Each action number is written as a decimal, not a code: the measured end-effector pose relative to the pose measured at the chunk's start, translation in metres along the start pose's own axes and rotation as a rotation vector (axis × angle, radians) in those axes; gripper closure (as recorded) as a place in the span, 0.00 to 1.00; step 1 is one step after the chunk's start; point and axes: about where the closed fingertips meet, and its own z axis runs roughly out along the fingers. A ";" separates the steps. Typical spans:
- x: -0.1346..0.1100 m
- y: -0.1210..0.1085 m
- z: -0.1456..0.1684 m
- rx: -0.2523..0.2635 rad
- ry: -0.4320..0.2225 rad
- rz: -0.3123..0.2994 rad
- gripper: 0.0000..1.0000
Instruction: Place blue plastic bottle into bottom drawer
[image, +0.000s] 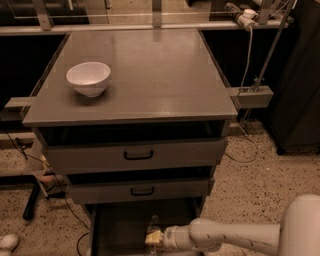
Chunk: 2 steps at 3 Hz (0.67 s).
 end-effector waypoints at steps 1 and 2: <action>-0.014 -0.010 0.027 -0.038 -0.021 0.042 1.00; -0.027 -0.022 0.048 -0.043 -0.029 0.061 1.00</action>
Offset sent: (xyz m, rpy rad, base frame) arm 0.0482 0.0202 -0.0758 0.0499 0.0244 -0.0903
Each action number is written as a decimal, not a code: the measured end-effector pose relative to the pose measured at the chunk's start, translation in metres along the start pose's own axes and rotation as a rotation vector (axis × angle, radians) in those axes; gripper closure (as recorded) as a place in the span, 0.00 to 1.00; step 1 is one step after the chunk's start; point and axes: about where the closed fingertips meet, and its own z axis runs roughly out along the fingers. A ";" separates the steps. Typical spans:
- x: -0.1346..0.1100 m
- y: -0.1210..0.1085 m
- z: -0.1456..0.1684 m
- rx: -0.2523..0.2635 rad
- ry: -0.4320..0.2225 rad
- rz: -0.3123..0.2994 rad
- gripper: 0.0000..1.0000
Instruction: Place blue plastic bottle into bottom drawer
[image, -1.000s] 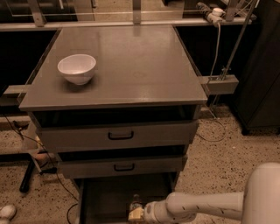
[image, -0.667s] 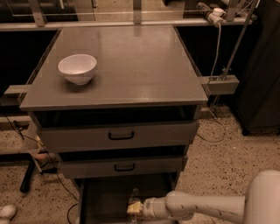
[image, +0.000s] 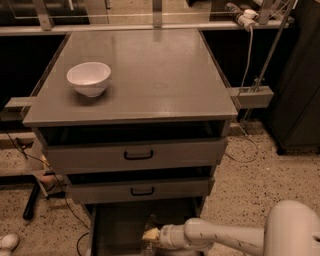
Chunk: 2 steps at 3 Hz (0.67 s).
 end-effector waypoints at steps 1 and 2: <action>-0.018 -0.008 0.013 0.004 -0.009 -0.001 1.00; -0.030 -0.015 0.023 0.007 -0.014 0.006 1.00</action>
Offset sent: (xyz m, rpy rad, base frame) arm 0.0470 -0.0044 -0.0418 -0.0155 -0.0033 -0.0285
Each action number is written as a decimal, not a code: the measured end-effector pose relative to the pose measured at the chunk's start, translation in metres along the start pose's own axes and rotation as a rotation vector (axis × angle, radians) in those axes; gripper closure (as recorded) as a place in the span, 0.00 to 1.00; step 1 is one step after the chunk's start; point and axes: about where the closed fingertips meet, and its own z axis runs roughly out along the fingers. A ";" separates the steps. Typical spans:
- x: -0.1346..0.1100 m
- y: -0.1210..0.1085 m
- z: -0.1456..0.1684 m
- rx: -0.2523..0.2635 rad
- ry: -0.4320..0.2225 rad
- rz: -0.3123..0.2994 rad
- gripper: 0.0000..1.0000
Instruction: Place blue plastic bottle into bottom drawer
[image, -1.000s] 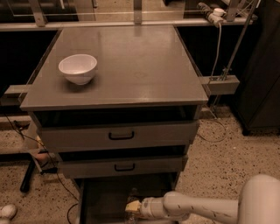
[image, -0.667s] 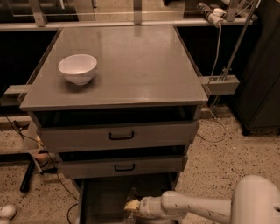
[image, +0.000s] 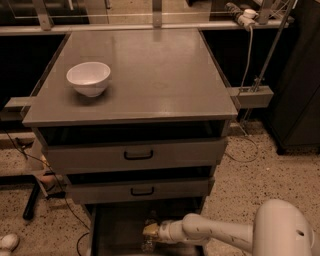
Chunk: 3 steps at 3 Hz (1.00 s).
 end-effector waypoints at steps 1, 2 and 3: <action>-0.005 -0.012 0.013 0.000 0.006 0.019 1.00; -0.008 -0.021 0.025 -0.001 0.011 0.034 1.00; -0.007 -0.027 0.034 -0.008 0.017 0.043 1.00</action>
Offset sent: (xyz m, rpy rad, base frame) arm 0.0131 0.0026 -0.0494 0.0092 0.0453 -0.0247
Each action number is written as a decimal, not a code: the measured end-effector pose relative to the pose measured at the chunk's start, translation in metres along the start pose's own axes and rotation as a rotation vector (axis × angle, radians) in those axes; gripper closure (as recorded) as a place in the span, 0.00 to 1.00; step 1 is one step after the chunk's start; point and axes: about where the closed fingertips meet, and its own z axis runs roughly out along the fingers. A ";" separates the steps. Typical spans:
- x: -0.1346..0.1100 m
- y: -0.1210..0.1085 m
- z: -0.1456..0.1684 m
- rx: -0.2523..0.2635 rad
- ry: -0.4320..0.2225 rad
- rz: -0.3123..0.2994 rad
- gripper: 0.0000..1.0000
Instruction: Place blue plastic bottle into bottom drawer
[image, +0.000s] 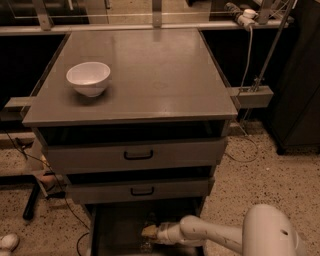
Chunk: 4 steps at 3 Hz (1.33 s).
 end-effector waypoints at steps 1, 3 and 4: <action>0.000 0.000 0.000 0.000 0.000 0.000 0.82; 0.000 0.000 0.000 0.000 0.000 0.000 0.34; 0.000 0.000 0.000 0.000 0.000 0.000 0.11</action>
Offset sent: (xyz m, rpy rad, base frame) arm 0.0001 0.0000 -0.0001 0.0000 0.0000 -0.0003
